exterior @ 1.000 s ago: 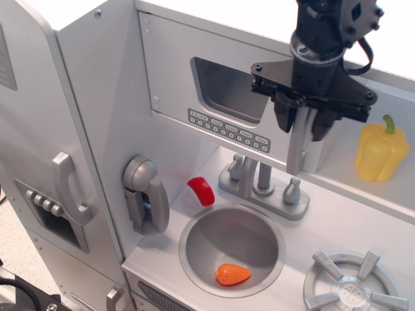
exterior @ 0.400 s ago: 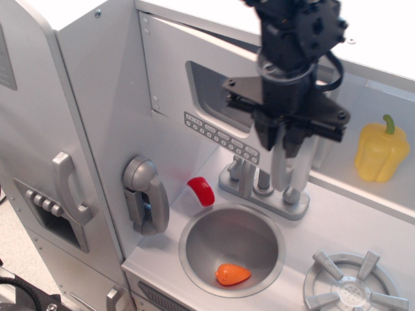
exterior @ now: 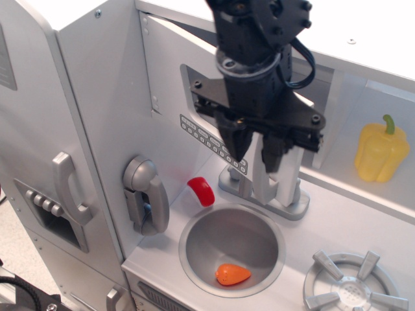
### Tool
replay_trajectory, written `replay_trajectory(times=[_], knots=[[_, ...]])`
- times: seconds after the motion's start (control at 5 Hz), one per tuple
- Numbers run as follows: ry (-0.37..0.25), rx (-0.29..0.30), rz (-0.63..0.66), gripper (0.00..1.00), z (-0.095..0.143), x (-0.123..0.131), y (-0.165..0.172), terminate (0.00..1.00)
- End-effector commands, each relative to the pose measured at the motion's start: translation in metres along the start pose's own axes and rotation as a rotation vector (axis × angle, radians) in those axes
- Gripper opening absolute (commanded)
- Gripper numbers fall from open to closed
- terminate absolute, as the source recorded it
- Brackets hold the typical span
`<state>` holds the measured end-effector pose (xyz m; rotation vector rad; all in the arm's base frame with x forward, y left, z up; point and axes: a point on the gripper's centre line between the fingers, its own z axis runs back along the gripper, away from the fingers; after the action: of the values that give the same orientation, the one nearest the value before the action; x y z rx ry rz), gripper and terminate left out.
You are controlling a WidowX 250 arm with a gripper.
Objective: Open microwave
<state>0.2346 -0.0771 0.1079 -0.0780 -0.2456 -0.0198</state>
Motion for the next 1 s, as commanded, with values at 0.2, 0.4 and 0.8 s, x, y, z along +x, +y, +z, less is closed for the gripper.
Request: replay_trajectory(times=[0.2, 0.4, 0.8], knots=[[0.157, 0.041, 0.049, 1.00, -0.019, -0.005, -0.090, 0.00], [0.154, 0.022, 0.045, 1.00, -0.034, 0.007, -0.122, 0.00], [0.038, 0.032, 0.054, 1.00, -0.031, 0.062, -0.123, 0.00]])
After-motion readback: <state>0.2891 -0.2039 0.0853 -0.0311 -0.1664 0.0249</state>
